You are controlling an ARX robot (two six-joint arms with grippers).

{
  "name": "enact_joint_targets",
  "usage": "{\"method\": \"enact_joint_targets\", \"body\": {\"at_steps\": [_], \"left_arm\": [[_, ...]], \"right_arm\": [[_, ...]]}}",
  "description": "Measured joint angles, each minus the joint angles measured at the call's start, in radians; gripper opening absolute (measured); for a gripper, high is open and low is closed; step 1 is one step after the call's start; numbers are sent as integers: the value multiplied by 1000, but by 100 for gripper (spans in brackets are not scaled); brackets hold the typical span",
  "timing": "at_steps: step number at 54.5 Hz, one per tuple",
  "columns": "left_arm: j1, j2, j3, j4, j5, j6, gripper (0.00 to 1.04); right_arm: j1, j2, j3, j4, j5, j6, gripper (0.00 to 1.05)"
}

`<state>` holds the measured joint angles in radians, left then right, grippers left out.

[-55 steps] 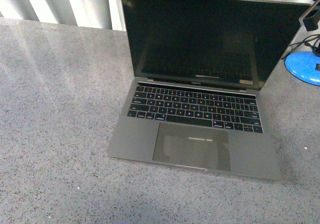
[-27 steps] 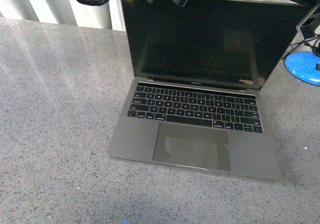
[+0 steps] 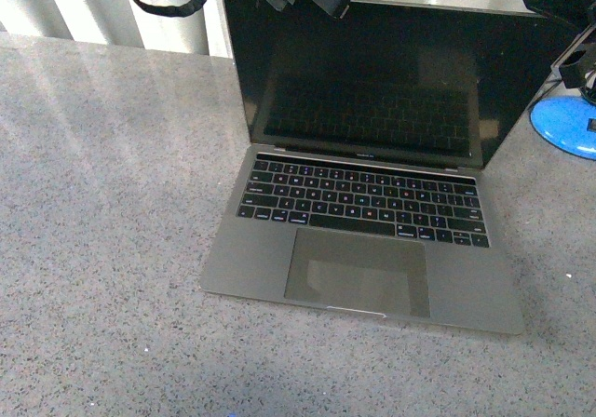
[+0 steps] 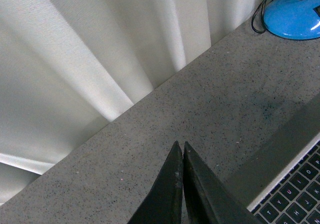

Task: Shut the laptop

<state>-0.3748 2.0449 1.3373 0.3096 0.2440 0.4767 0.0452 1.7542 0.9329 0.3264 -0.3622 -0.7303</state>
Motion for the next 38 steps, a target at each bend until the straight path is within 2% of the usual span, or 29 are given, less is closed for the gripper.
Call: {"method": "enact_joint_targets", "body": {"at_steps": [38], "left_arm": [[-27,-62,-115,-31,28,11,4]], "right_arm": [[43,-65,-143,35,12,42,1]]}}
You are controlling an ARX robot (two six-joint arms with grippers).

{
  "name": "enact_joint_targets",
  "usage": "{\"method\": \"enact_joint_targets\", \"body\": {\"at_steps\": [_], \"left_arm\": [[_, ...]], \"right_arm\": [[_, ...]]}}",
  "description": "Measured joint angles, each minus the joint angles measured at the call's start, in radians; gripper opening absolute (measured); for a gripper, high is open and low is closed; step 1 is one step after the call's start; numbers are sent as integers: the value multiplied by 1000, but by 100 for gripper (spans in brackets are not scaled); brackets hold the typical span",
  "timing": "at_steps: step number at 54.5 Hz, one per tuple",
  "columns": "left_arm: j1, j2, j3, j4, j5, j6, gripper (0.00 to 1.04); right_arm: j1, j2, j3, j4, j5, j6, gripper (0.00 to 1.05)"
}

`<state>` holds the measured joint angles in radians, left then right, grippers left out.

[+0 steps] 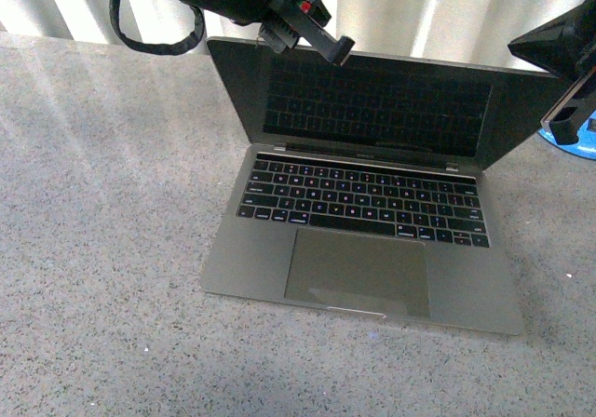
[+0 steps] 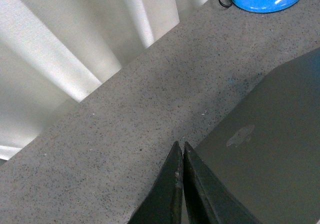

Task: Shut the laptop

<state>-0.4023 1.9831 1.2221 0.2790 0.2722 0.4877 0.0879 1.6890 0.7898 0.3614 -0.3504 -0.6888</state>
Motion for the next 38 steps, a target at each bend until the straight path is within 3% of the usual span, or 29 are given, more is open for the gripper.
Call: {"method": "enact_joint_targets", "body": {"at_steps": [38], "left_arm": [[-11,-68,-176,75,0,-42,4]], "right_arm": [[3,-18,-81,21,-7,19,1]]}}
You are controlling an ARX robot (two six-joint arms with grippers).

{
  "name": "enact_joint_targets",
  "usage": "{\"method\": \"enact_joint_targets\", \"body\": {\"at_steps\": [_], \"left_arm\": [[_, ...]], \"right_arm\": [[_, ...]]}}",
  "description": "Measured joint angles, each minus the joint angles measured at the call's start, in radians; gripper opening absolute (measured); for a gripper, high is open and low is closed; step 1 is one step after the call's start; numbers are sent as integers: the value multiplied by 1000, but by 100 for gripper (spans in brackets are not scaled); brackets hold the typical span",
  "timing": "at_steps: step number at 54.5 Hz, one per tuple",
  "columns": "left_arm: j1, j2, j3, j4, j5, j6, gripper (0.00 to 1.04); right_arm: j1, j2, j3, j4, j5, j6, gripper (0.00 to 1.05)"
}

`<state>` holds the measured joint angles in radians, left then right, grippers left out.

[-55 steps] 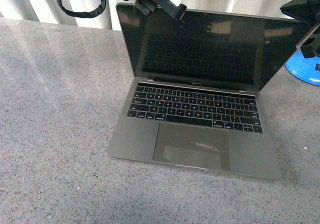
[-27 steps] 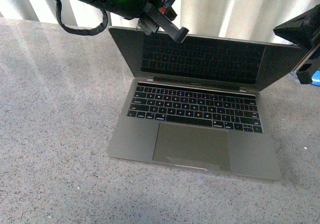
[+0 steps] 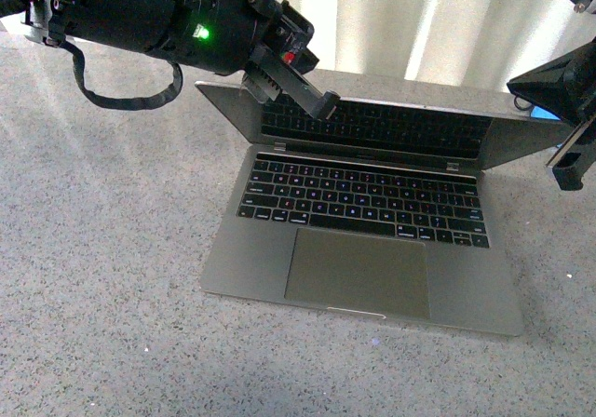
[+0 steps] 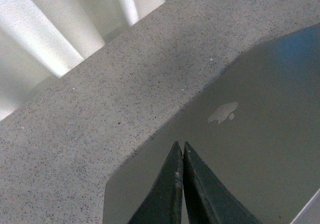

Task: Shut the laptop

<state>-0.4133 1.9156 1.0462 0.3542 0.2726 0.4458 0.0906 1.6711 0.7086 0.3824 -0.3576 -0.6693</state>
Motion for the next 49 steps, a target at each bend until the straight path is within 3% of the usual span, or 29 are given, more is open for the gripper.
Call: {"method": "enact_joint_targets", "body": {"at_steps": [49], "left_arm": [[-23,-6,-100,66,19,-64,4]], "right_arm": [[10,-10,-89,31,0,-5,1]]}}
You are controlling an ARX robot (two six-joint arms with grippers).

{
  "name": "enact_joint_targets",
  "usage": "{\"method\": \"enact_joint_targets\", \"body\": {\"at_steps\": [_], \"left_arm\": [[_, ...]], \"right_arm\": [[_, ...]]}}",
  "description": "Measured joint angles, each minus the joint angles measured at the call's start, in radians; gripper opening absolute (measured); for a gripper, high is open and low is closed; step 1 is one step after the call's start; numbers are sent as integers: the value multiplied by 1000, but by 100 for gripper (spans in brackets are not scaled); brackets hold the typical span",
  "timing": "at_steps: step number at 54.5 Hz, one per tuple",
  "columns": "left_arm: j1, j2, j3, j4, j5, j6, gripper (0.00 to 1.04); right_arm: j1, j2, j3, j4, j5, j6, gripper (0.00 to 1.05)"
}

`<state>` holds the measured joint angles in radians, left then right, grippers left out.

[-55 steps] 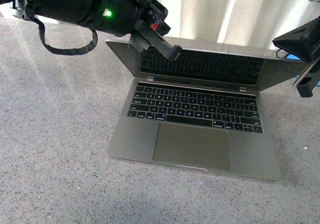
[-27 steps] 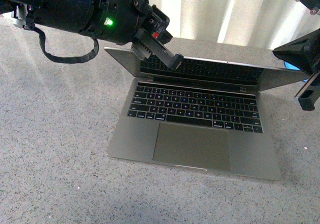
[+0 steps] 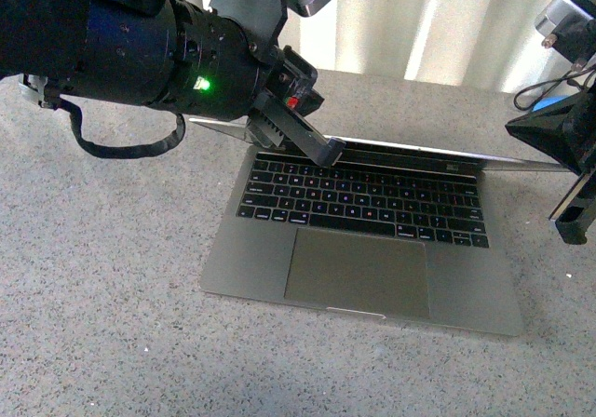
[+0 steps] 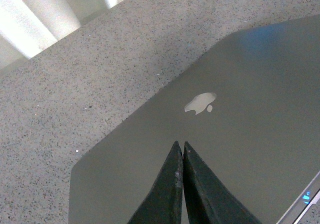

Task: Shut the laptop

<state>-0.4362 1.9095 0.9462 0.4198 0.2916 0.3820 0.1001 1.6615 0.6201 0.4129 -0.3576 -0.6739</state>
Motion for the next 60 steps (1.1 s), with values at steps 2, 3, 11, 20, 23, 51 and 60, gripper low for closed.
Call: {"method": "enact_joint_targets", "body": {"at_steps": [2,3,11,20,23,51,60], "left_arm": [[0,0,-7,6,0,-3,4],[-1,0,-10,8,0,-6,4],[-4,0,-32,42,-2,-31,4],[-8,0,-42,46,0,-41,4],[-9,0,-44,46,0,-43,4],[-9,0,-105,111,-6,-83,4],[-13,2,-132,148,-12,-118,4]], "right_arm": [[3,0,-3,0,0,-1,1],[4,0,-4,0,0,-3,1],[8,0,-4,0,1,-8,1],[8,0,-22,13,4,-11,1],[8,0,-32,21,4,-12,1],[11,20,-71,56,4,-22,1],[13,29,-74,62,5,-23,1]]}}
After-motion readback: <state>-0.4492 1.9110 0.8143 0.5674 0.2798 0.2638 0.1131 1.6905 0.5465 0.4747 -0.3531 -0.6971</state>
